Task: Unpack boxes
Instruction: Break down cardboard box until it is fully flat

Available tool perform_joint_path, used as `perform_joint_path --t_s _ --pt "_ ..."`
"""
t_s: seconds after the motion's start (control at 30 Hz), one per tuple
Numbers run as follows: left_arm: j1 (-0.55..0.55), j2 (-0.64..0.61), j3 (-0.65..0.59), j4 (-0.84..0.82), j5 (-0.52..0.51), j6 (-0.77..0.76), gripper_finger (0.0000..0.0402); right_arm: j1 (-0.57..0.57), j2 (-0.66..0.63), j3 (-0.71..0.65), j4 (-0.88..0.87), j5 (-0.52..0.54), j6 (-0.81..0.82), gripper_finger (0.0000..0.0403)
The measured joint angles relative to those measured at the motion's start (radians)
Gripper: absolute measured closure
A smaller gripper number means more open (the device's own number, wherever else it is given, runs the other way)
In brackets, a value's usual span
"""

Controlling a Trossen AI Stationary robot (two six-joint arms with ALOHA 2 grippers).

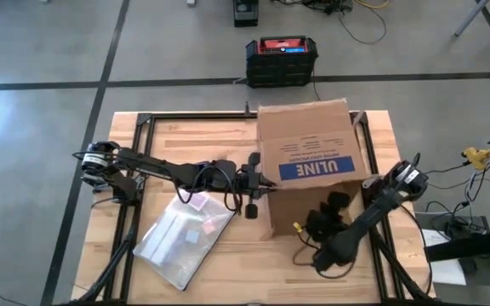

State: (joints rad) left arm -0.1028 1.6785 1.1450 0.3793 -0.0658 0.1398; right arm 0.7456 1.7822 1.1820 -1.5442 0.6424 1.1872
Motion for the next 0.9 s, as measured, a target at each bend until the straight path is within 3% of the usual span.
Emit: perform_joint_path --t_s 0.33,0.5,0.6,0.7,0.8,0.9 --pt "-0.003 -0.012 0.0 -0.048 0.001 -0.007 0.0401 0.233 -0.006 -0.102 0.006 -0.328 0.285 0.0403" --pt "-0.003 -0.012 -0.001 -0.049 0.001 -0.018 0.0401 0.309 -0.006 -0.116 0.008 -0.353 0.516 0.0403" --pt "-0.003 -0.012 -0.001 -0.048 0.001 -0.019 0.0401 0.31 -0.006 -0.099 0.056 -0.289 0.655 0.0403" --pt "-0.003 -0.012 -0.002 -0.043 0.001 -0.02 0.0401 0.286 -0.006 -0.077 0.185 -0.094 0.698 0.0403" --pt "-0.003 -0.012 -0.002 -0.038 0.0 -0.023 0.0401 0.237 -0.006 -0.07 0.326 0.115 0.664 0.0403" --pt "-0.003 -0.012 -0.002 -0.034 0.0 -0.023 0.0401 0.157 -0.006 -0.077 0.448 0.207 0.542 0.0403"
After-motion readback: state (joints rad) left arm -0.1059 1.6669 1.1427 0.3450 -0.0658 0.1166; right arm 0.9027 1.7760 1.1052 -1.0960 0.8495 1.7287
